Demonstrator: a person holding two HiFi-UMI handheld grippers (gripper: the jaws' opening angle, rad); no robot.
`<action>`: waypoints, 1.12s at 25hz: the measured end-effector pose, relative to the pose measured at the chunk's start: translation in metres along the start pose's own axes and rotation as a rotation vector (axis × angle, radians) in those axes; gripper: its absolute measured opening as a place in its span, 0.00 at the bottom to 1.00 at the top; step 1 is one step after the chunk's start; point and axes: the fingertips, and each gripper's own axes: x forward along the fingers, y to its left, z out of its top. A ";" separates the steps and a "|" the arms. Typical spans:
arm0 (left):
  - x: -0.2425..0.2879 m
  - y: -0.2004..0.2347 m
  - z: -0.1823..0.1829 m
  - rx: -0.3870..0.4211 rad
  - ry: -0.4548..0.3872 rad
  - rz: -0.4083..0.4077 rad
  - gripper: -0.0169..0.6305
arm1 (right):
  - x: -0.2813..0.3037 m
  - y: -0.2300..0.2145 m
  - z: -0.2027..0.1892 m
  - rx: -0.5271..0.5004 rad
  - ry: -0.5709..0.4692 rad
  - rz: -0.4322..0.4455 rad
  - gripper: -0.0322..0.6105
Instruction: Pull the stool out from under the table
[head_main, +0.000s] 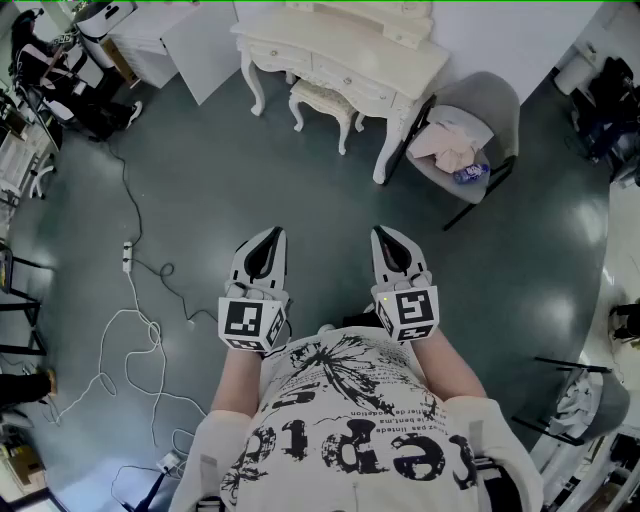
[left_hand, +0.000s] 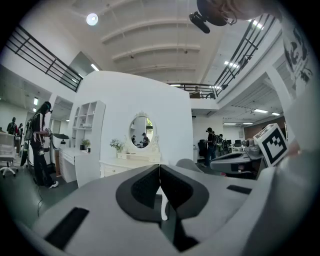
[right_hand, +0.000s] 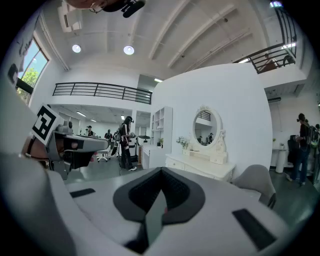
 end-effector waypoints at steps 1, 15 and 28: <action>0.000 0.000 -0.001 0.001 -0.001 -0.002 0.06 | 0.000 0.000 0.000 -0.001 -0.002 -0.001 0.07; -0.012 0.018 -0.005 -0.008 -0.011 0.026 0.06 | 0.006 0.010 -0.003 0.018 -0.003 -0.004 0.07; 0.012 0.060 -0.026 -0.041 0.030 0.098 0.06 | 0.070 0.010 -0.013 0.011 0.038 0.048 0.07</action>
